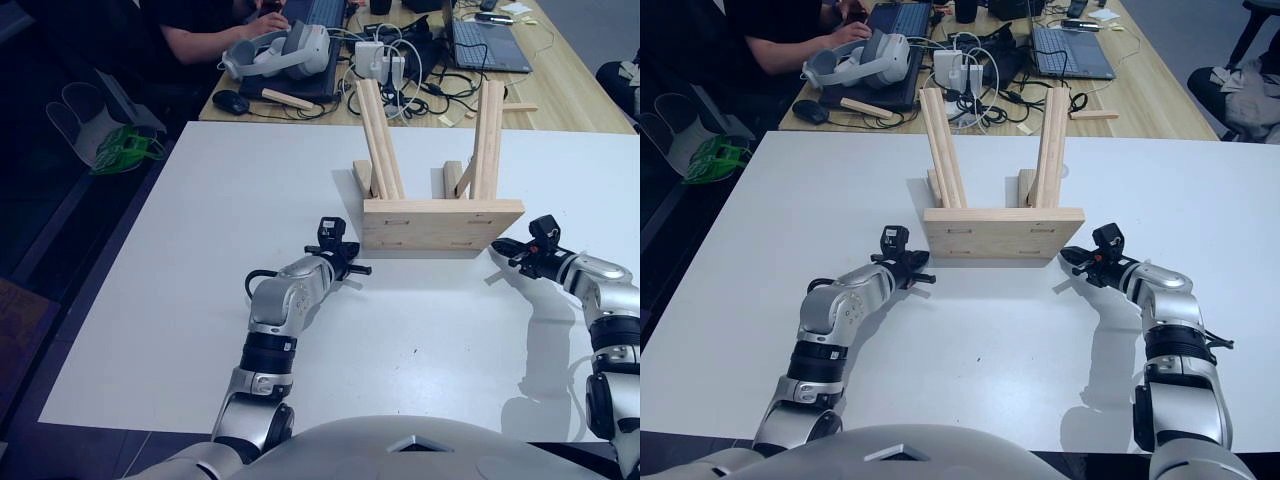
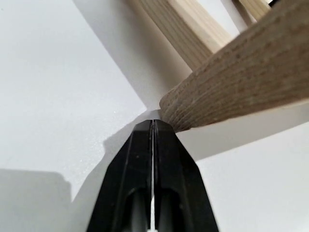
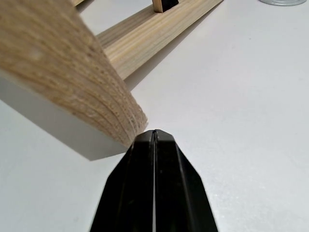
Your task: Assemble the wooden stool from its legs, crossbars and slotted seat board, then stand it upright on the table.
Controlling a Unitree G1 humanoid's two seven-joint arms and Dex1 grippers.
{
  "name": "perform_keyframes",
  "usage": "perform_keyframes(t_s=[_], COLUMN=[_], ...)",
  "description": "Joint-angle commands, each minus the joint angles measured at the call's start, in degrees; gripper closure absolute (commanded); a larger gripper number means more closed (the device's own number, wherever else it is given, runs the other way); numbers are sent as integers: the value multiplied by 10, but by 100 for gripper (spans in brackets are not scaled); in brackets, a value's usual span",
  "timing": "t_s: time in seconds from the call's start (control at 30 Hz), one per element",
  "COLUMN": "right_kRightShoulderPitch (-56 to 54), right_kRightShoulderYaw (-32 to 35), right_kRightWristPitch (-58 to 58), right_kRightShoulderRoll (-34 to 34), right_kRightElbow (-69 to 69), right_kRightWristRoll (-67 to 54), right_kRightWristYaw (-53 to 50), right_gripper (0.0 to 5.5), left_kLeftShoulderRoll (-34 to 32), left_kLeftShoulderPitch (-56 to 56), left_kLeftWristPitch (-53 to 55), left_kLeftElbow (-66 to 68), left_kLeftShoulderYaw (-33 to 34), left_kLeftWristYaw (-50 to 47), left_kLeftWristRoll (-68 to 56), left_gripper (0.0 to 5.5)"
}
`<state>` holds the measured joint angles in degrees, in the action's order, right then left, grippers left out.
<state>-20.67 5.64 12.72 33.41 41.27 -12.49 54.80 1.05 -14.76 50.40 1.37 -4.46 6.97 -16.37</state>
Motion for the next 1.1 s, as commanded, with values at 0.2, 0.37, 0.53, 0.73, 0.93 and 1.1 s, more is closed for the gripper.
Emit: perform_keyframes(t_s=[0.2,0.37,0.53,0.73,0.93,1.1], right_kRightShoulderPitch=[-7,-14,-19,-20,-19,-15], right_kRightShoulderYaw=[4,7,7,3,0,0], right_kRightWristPitch=[13,2,-12,-16,2,8], right_kRightShoulderRoll=[-8,-12,-17,-22,-24,-26], right_kRightElbow=[-5,5,11,12,-2,-11], right_kRightWristRoll=[-6,-2,1,-2,-10,-14], right_kRightWristYaw=[9,-1,-12,-12,9,14], right_gripper=[550,550,550,550,550,550], left_kLeftShoulderRoll=[5,6,6,5,5,6], left_kLeftShoulderPitch=[-15,-17,-19,-22,-25,-24], left_kLeftWristPitch=[-1,0,0,-4,-6,-9], left_kLeftElbow=[15,18,21,26,28,25], left_kLeftShoulderYaw=[0,-1,-1,-1,4,0], left_kLeftWristYaw=[11,13,15,20,27,43], left_kLeftWristRoll=[2,3,3,1,-2,-8], left_gripper=[545,545,545,545,545,545])
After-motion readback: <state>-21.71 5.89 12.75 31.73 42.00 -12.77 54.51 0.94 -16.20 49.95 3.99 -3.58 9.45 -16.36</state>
